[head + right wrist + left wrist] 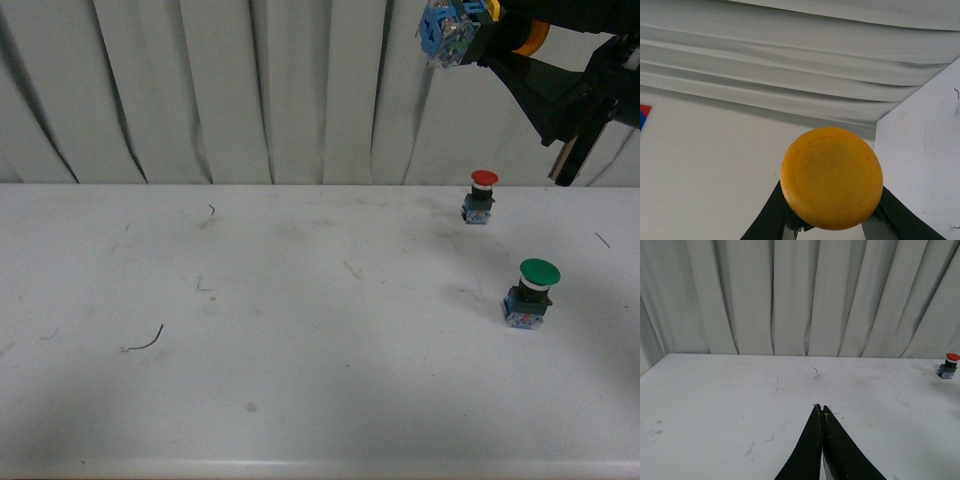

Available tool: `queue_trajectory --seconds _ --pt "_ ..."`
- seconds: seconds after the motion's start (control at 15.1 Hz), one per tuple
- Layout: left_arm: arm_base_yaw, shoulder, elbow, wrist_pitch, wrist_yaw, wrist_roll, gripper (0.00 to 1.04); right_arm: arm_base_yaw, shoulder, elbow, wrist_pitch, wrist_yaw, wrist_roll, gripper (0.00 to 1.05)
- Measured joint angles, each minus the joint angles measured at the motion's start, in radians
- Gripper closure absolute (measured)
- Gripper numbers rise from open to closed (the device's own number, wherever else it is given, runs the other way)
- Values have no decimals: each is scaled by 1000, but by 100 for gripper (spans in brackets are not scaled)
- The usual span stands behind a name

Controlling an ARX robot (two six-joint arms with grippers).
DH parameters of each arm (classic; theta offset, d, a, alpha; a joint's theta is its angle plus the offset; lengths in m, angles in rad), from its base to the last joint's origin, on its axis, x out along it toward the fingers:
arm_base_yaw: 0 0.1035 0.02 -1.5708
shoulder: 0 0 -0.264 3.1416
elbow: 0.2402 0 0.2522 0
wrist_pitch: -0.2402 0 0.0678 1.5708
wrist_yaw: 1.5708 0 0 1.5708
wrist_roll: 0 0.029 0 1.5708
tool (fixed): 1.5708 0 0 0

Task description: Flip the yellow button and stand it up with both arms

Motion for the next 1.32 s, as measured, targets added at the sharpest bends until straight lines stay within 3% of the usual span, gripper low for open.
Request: queue_trajectory --seconds 0.73,0.93,1.13,1.32 --pt "0 -72 -86 12 0 0 103 32 0 0 -2 3 -28 75" --pt "0 -72 -86 15 0 0 103 38 -2 -1 -2 3 -111 75" --pt "0 -72 -86 14 0 0 71 38 -78 28 -66 100 -451 75" --pt "0 -72 -86 14 0 0 34 14 -99 179 -509 423 -978 75"
